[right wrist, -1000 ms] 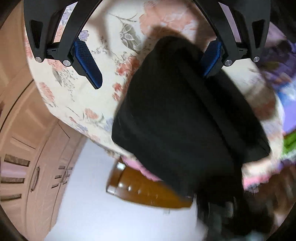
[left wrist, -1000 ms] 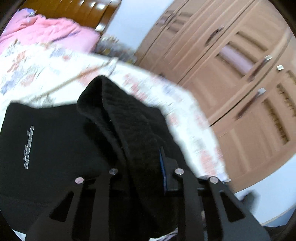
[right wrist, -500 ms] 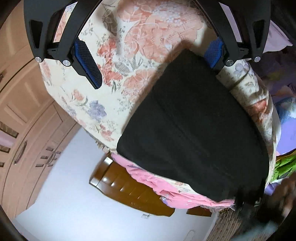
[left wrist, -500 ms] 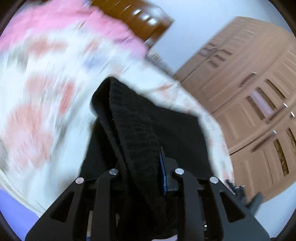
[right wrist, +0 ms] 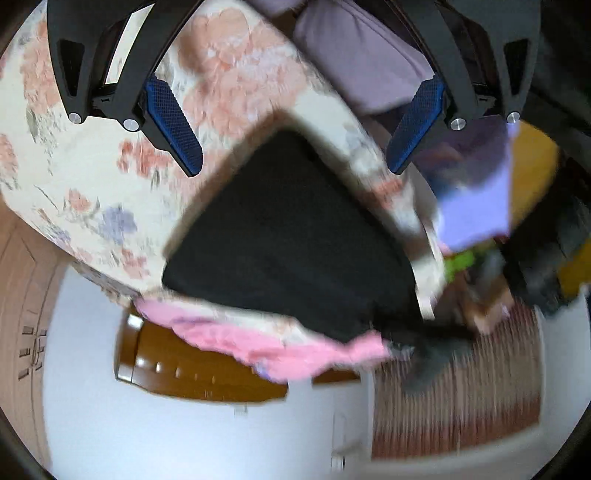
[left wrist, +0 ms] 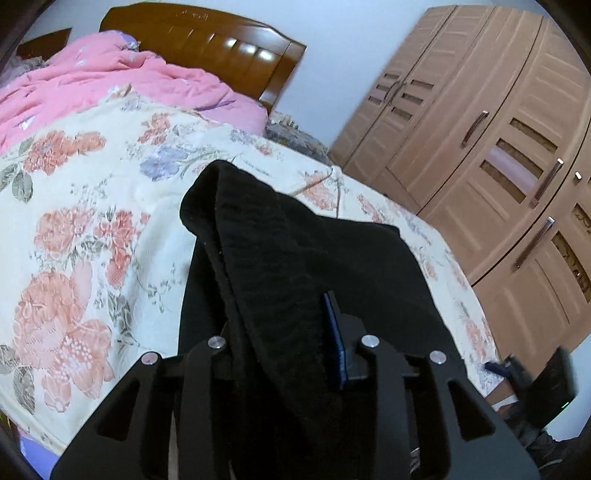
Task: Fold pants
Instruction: 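Lay the folded bundle down and press it flat with both grippers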
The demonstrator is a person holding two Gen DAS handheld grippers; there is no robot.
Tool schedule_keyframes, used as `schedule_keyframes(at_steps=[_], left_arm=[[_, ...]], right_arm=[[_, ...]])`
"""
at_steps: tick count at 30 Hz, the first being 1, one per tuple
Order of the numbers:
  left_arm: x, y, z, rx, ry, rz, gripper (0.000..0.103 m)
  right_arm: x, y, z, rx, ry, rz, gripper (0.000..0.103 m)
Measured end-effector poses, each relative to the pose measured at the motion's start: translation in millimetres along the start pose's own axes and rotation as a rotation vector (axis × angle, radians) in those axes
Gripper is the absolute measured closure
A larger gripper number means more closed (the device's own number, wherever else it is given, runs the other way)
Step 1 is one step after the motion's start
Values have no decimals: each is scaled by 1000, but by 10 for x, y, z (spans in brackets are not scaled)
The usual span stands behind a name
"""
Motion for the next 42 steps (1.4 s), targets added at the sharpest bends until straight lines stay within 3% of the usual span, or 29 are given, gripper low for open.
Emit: schedule_keyframes(at_steps=[3,5,7,10,13,14,15,17,20,21,23,25,26,29,31,34,38,42], left_arm=[[102,249,61,-7,-8,-73,60],[48,270,45,22,-42,-95,68],[-72,104,-22,25,-61,-39,71],[-226,-26,-44,17,-49,-10,71],[-128,378,99,-77,19,-113,50],[-47,576,119,-142,34,-151,21],[-5,676,84,-158,13,-184,10],[30,672,-50,-134,-43,-235,9],[-46,308,-413,-294,-177,-123,10],[-85,72,-474,-276,-213,-64,6],[-114,-465,-419,-147,-232,61,2],[-61,-779,-227,-75,-175,154,2],[2,-866,-21,-64,-102,197,2],[155,-608,369,-107,9,133,2],[224,-451,427,-102,5,123,2],[270,-505,443,-115,43,160,2],[242,-432,544,-138,73,182,2],[246,-431,535,-144,66,193,2]], right_arm=[[-375,-256,154,-15,-8,90,6],[-601,-438,412,-17,8,122,6],[-841,-653,730,-4,17,185,6],[-1082,-759,1129,-99,38,283,6],[-1186,-663,1589,-195,104,337,6],[-1189,-603,1704,-220,131,334,6],[-1199,-551,1794,-240,157,324,6],[-1218,-456,1866,-236,167,275,6],[-1307,-338,1828,-240,150,176,6],[-1328,-315,1813,-246,148,159,6],[-1365,-299,1806,-218,138,125,7],[-1368,-308,1885,-184,145,100,7],[-1356,-305,1939,-165,154,92,7],[-1241,-304,2231,-59,224,-10,7],[-1110,-369,2435,7,293,-56,10],[-1107,-492,2510,-10,296,22,11],[-1207,-545,2412,81,273,62,18],[-1509,-135,2170,-10,168,-36,15]])
Point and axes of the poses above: each gripper's, at about its wrist camera, not at the fingertips, and z roughly the way its jaws point, y to its left, x to its underside, the point moved 8 cm from there along z, roughly the way its jaws point, and after that the axes turned 15 degrees about x, right-handed, at the moved point
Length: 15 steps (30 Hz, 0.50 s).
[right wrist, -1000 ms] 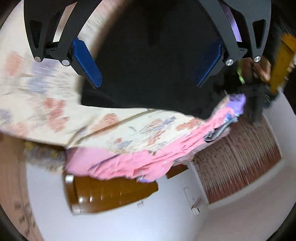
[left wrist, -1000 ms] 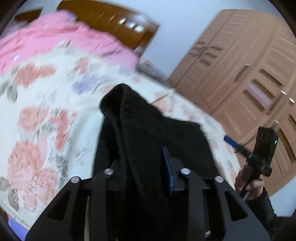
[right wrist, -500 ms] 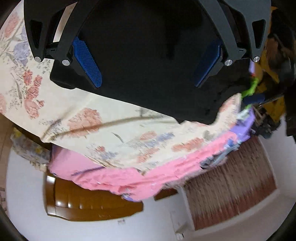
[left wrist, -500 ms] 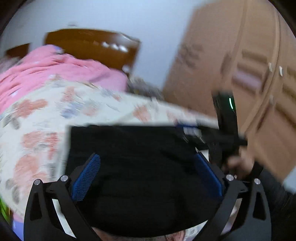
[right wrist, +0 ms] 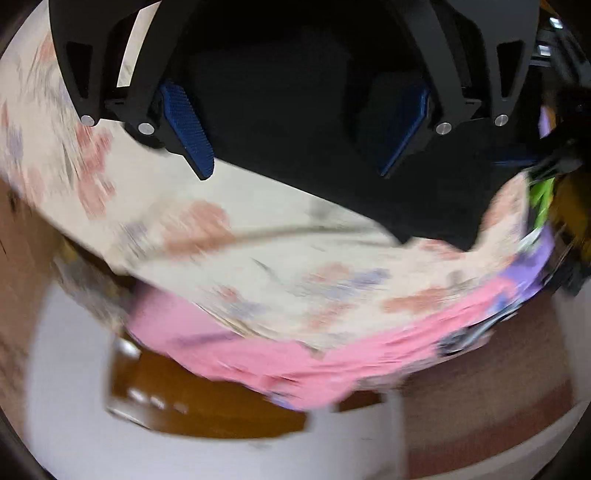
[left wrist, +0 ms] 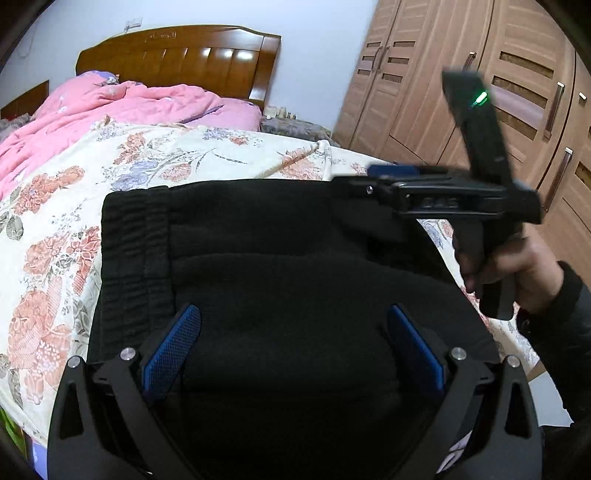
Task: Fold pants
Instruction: 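Lay the folded bundle down and press it flat with both grippers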
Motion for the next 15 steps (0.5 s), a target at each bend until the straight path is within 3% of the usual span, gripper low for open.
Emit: schedule_keyframes(at_steps=[1,3,4,6,10,13,15], left_arm=[[3,-10,-21,-2,-1,-1,2],[-7,1,17,-12,-1,-4,2],[-7,3,19,-15,0,-4,2],[-8,2,29,-15,6,-3,2],[-15,13,40,-16,7,0,2],[8,-5,19,-18,4,9,2],[15,-5,25,-24,1,12,2]], right_arm=[[-31,124,35,-33,11,-37,14],[21,279,280,-87,117,-71,13],[83,289,446,-76,178,-77,12],[120,233,621,-84,216,-46,11],[3,-144,554,19,163,107,11],[-7,-199,294,-59,104,180,11],[66,-66,119,-101,78,125,10]])
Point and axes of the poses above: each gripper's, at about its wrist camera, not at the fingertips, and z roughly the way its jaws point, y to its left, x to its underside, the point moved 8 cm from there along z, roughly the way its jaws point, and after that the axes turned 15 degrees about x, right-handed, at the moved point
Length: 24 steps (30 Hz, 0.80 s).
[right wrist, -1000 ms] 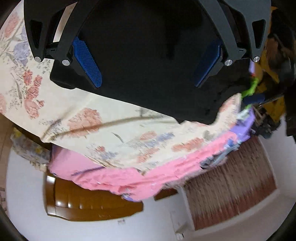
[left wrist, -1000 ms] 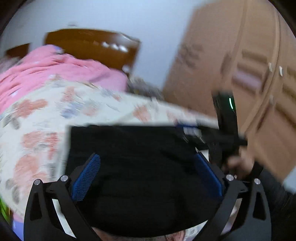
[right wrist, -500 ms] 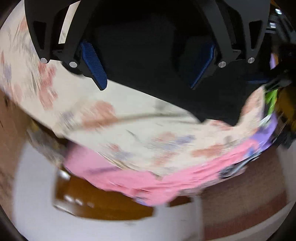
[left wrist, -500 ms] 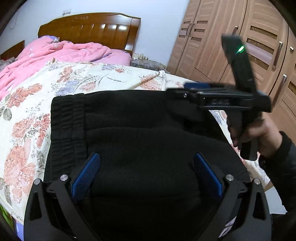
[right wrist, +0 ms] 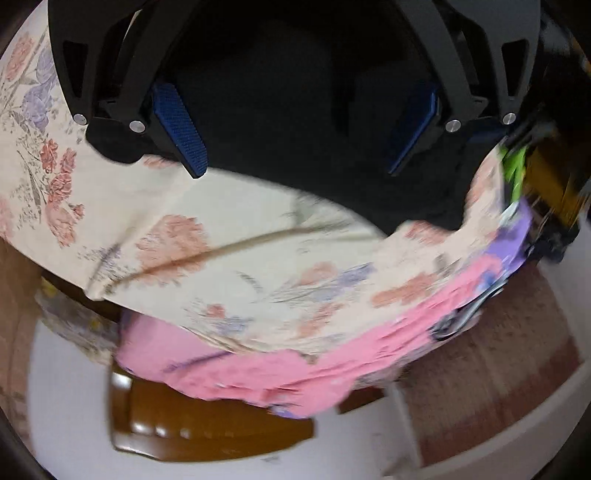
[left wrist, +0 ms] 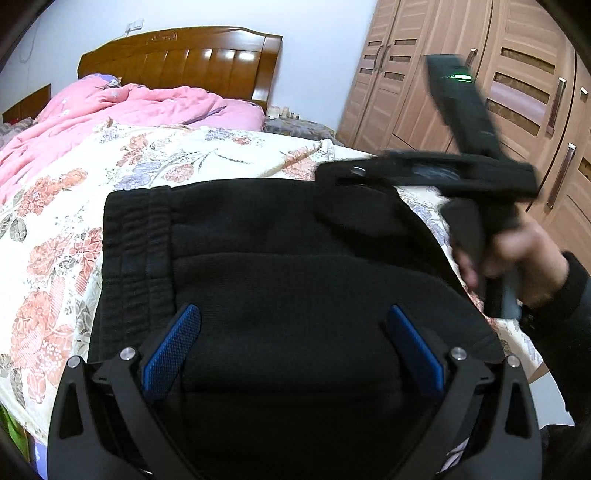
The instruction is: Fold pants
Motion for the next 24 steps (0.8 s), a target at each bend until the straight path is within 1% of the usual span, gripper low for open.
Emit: schedule_keyframes(at_steps=[1,2,3,4,5,7,9,11,12,14,16,17,18,20,22,24], left_arm=[[-2,-3,4,-5,0,1,2],[-5,-2,12,-14,1,4,2],[-4,-5,23,-21,4,7,2],[2,-12,32,-28,8,11,2],[2,-12,39,-35,14,15,2],[0,-6,42,-40,18,14,2],[-12,-4,19,-42,16,8,2],[-55,-18,-63,-42,-5,-26,2],[-118,-51,-158,-32,-35,-40,2],[-254,-78,-334,-36,-93,-30,2],[-342,-20,-415,-61,-107,-36,2],[-357,49,-427,-86,-96,-49,2],[-354,85,-449,-111,-96,-55,2],[-329,58,-559,-159,-131,-35,2],[-278,-102,-711,-214,-194,30,2],[-169,-351,-905,-302,-269,133,2]], right_arm=[[64,58,-2,0,6,-41,10],[153,99,62,28,29,-100,10],[188,119,147,49,53,-126,10],[251,90,283,57,100,-131,9],[264,43,347,47,111,-106,9],[215,-54,293,34,84,-32,10],[162,-135,122,49,38,26,10],[181,-136,-153,50,-12,33,9],[215,-117,-267,52,-32,25,9],[426,-37,-561,52,-62,-3,9],[692,88,-767,21,-66,-46,9],[851,148,-862,22,-68,-80,9],[1056,190,-999,47,-84,-121,9],[1384,213,-1292,60,-134,-159,7],[1634,151,-1487,80,-154,-130,6],[1852,83,-1640,94,-160,-77,6]])
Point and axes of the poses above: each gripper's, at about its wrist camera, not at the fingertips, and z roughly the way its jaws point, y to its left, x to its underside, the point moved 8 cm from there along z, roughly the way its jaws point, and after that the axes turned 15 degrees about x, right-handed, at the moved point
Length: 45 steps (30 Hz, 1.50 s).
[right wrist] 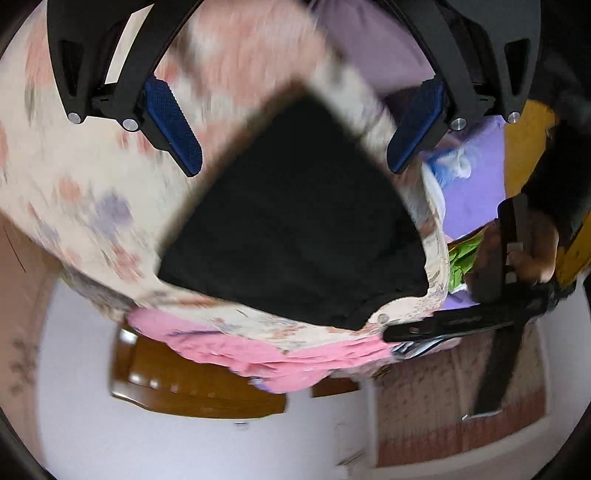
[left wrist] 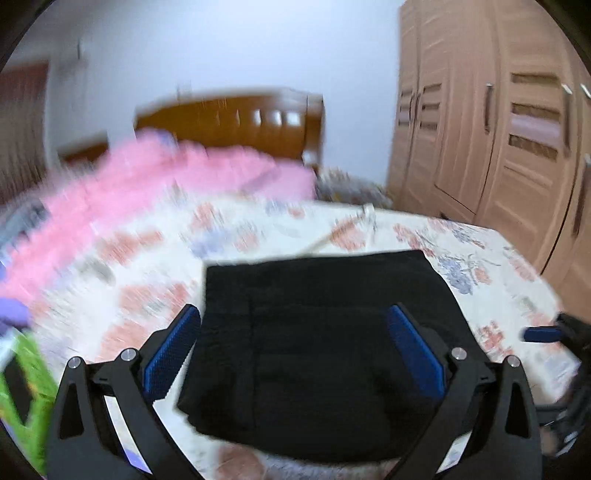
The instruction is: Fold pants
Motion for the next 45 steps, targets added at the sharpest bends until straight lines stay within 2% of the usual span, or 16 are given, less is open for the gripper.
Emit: schedule_keyframes(at_steps=[3,5,6,8,10,14,16,23,45], left_arm=[[100,-291,-385,-180,-70,126,2],[159,-453,-533,-264,-92,135,2],[192,-523,-590,-274,-108,126,2],[284,-700,-615,-224,-116,74,2],[397,-836,-534,-190,-85,24,2],[546,-988,-360,-252,-8,34,2],[581,-1075,-312,-235,10,55,2],[629,-1193,-260,-172,5,57,2],[593,-1137,-327,-167,-35,28,2]], right_arm=[[233,-106,-246,28,-55,108,5],[291,-133,-341,61,-91,130,5],[283,-138,-403,83,-116,126,5],[208,-146,-527,118,-178,122,5],[166,-145,-628,143,-223,106,5],[157,-71,-699,161,-258,52,5],[167,-63,-714,167,-267,45,5],[172,-47,-719,168,-275,41,5],[187,-33,-715,169,-265,39,5]])
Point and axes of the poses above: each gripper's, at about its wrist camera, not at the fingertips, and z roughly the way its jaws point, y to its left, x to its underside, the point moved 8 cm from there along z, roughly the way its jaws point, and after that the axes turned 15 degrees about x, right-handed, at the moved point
